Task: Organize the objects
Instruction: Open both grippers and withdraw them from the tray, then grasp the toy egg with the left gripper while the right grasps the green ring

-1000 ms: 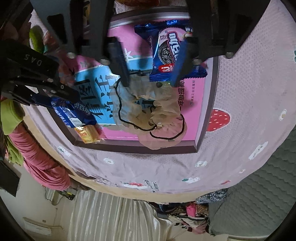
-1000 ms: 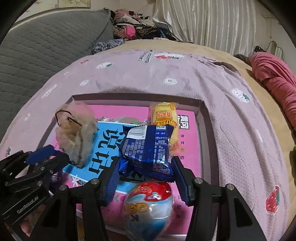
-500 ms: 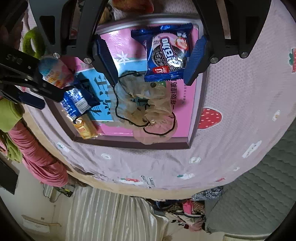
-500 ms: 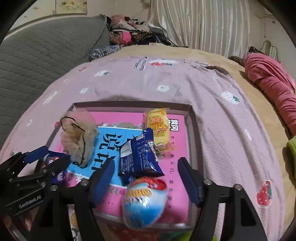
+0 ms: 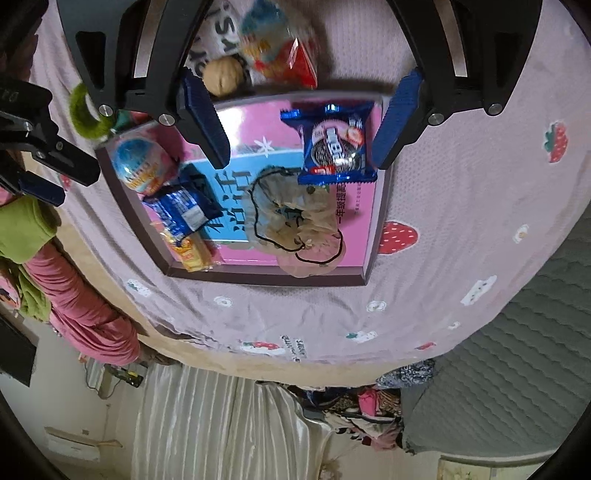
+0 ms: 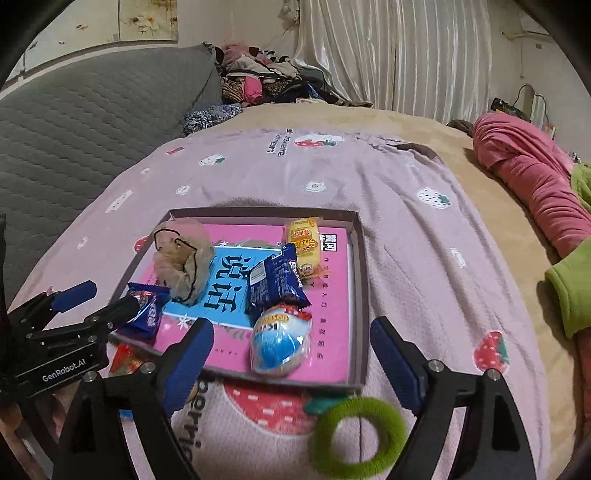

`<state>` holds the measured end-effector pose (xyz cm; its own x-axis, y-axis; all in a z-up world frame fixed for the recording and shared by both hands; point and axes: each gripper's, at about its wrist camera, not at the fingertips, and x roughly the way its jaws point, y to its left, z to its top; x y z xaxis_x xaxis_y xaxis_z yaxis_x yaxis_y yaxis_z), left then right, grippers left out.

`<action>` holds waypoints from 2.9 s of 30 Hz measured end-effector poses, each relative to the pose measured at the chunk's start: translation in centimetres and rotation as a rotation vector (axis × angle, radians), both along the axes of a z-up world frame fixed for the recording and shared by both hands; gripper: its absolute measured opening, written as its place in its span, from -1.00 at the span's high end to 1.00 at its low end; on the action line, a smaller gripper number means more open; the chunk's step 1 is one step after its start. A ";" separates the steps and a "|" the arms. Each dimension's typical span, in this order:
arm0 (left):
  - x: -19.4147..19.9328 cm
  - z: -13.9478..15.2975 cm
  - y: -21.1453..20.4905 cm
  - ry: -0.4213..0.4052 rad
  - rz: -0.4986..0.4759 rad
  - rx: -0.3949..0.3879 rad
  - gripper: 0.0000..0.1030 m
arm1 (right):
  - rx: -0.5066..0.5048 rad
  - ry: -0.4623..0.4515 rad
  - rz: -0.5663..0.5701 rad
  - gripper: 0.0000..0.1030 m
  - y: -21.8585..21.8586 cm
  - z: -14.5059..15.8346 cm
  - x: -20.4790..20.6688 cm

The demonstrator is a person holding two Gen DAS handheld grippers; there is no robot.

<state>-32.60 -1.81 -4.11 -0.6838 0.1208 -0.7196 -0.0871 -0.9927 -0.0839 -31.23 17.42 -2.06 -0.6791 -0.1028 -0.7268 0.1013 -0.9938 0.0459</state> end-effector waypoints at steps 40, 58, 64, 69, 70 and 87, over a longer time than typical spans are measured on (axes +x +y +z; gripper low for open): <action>16.1 8.9 0.1 0.064 -0.015 -0.079 -0.64 | 0.046 0.135 0.045 -0.91 -0.1 9.4 15.5; 12.5 0.7 0.6 -0.054 -0.022 -0.080 -0.64 | 0.094 0.007 0.036 -0.92 0.6 0.0 12.1; 10.4 -1.7 0.6 -0.089 -0.020 -0.082 -0.64 | 0.103 -0.036 0.012 -0.91 1.2 -2.8 9.6; 8.8 -3.3 0.8 -0.110 -0.028 -0.088 -0.64 | 0.095 -0.071 0.005 -0.84 1.5 -4.9 8.1; 8.6 -3.5 0.8 -0.110 -0.027 -0.091 -0.64 | 0.093 -0.078 0.007 -0.77 1.5 -5.2 7.8; 5.1 -5.3 1.1 -0.108 -0.006 -0.100 -0.64 | 0.174 -0.127 -0.028 -0.15 1.3 -8.7 4.3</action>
